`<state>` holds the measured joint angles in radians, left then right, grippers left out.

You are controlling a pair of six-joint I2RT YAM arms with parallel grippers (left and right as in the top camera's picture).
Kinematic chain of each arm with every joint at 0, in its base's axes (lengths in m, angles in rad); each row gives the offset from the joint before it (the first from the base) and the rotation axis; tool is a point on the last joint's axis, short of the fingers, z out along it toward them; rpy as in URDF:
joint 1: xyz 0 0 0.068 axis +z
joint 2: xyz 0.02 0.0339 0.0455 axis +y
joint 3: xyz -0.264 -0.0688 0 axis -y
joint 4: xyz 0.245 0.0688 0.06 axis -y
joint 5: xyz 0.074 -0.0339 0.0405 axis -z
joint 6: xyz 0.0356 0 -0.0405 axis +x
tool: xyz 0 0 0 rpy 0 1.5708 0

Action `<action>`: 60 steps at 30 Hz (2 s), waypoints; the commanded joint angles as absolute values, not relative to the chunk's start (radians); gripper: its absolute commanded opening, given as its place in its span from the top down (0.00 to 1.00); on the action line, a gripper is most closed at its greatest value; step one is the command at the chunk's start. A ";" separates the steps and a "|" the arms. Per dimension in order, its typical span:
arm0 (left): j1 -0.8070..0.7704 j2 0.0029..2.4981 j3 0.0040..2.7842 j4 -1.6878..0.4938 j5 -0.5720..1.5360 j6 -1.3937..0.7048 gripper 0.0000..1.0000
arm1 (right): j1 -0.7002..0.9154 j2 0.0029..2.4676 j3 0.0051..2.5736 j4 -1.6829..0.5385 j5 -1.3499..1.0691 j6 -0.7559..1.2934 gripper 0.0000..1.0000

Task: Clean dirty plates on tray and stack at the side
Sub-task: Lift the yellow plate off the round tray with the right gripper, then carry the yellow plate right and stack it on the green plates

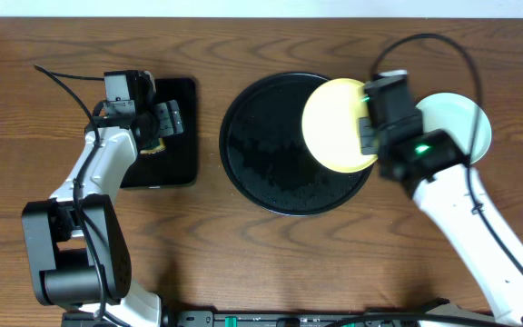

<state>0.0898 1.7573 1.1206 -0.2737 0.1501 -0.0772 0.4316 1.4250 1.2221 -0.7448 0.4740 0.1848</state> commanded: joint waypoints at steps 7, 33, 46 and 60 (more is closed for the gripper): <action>0.091 1.756 1.114 -0.276 0.141 -0.072 0.07 | 0.866 1.508 1.231 -0.696 1.325 0.253 0.99; 0.091 1.756 1.114 -0.276 0.141 -0.072 0.06 | 0.048 1.583 1.243 -0.609 -0.006 0.321 0.99; 0.091 1.756 1.114 -0.276 0.141 -0.072 0.06 | -0.540 1.765 1.243 -0.503 -0.251 0.347 0.99; 0.091 1.756 1.114 -0.276 0.141 -0.072 0.06 | -0.559 1.842 1.243 -0.516 -0.351 0.298 0.58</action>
<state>0.0898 1.7573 1.1206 -0.2741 0.1501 -0.0772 -0.5537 1.8427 1.2297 -0.4927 -0.3042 0.3279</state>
